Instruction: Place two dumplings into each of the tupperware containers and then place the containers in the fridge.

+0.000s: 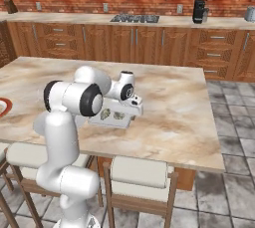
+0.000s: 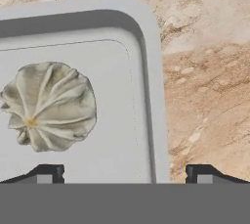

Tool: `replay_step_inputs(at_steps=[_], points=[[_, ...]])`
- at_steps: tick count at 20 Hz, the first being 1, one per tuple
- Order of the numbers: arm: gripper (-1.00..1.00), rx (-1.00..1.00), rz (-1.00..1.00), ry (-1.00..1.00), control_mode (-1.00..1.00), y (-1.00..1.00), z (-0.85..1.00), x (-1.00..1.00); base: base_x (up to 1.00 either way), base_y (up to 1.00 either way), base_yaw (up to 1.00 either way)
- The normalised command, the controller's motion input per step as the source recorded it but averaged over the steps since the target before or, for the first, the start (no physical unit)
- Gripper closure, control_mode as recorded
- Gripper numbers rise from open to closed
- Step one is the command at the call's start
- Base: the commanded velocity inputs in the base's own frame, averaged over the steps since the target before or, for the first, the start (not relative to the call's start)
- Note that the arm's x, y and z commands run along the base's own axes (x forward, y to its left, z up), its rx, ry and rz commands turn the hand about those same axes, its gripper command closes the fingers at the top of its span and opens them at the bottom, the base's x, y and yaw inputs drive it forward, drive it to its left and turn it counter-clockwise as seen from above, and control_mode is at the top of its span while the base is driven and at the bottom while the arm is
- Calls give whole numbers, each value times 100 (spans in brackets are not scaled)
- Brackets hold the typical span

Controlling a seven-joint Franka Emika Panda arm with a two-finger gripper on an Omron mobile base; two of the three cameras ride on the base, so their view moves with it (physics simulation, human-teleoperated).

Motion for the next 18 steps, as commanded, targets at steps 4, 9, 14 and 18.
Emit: replay_step_inputs(at_steps=[4,9,14,18], points=[[-100,0,6,0,-100,-27,-15,26,0,0,0],[-100,0,10,0,-100,-19,-37,7,0,0,0],[-100,3,6,-2,-100,-24,-45,-2,0,0,0],[-100,7,3,-7,-100,-37,-11,-13,0,0,0]])
